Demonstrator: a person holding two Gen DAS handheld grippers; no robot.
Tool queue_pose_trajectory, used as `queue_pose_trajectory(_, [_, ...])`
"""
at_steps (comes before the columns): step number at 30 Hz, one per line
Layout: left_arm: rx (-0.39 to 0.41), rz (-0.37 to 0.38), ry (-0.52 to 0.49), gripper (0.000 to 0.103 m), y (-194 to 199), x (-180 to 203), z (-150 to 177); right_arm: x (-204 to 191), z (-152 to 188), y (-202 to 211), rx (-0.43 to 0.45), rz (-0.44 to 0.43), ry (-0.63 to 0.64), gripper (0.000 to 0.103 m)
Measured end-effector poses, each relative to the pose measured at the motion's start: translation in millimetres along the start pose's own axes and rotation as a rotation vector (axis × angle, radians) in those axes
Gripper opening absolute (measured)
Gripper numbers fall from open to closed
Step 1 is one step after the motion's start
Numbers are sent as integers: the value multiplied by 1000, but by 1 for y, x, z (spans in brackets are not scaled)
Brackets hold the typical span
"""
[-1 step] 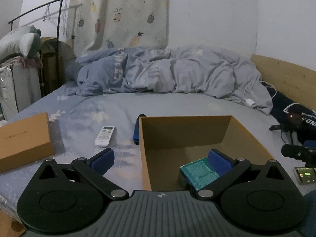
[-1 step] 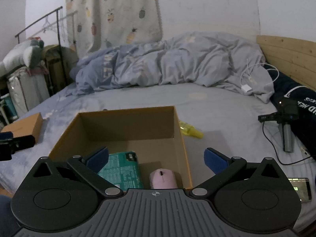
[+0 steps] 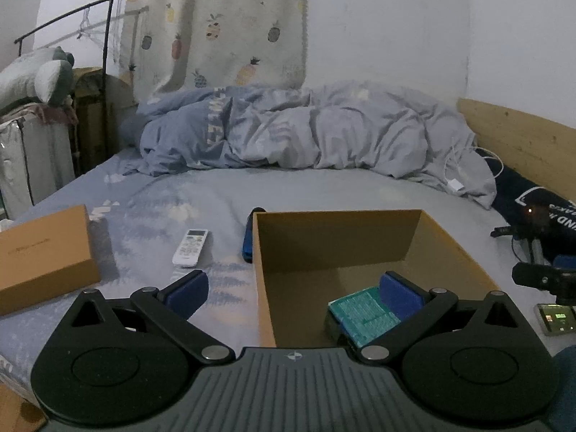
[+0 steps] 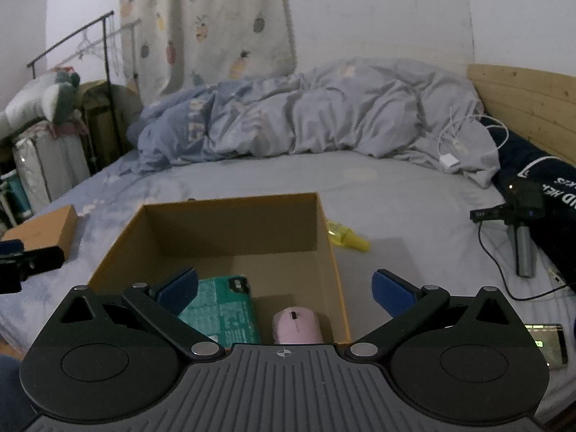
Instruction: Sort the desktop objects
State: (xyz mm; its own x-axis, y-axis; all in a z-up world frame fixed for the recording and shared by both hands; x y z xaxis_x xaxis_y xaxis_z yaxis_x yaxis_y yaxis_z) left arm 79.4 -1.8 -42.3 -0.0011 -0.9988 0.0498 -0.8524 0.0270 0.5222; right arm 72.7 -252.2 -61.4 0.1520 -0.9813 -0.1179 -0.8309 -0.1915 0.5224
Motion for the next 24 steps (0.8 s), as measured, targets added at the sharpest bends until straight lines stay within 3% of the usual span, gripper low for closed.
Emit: queue_pose_trajectory(24, [30,35,-13,103,3,-9,22,-7,8,-3,-15,-1,11,103])
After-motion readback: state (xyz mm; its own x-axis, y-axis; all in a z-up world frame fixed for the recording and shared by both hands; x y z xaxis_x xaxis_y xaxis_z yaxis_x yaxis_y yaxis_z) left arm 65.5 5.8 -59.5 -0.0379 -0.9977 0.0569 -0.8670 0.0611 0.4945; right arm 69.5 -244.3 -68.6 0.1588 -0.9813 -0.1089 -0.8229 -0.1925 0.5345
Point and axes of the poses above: each gripper's, at about its wrist camera, not at the fingertips, and y roughly against the way its jaws point, x to its right, z to its underside, the point moved 9 cm from there along -y, roughly the way its jaws point, and after that the axes turned 3 degrees about -x, right-handed, at the moved point
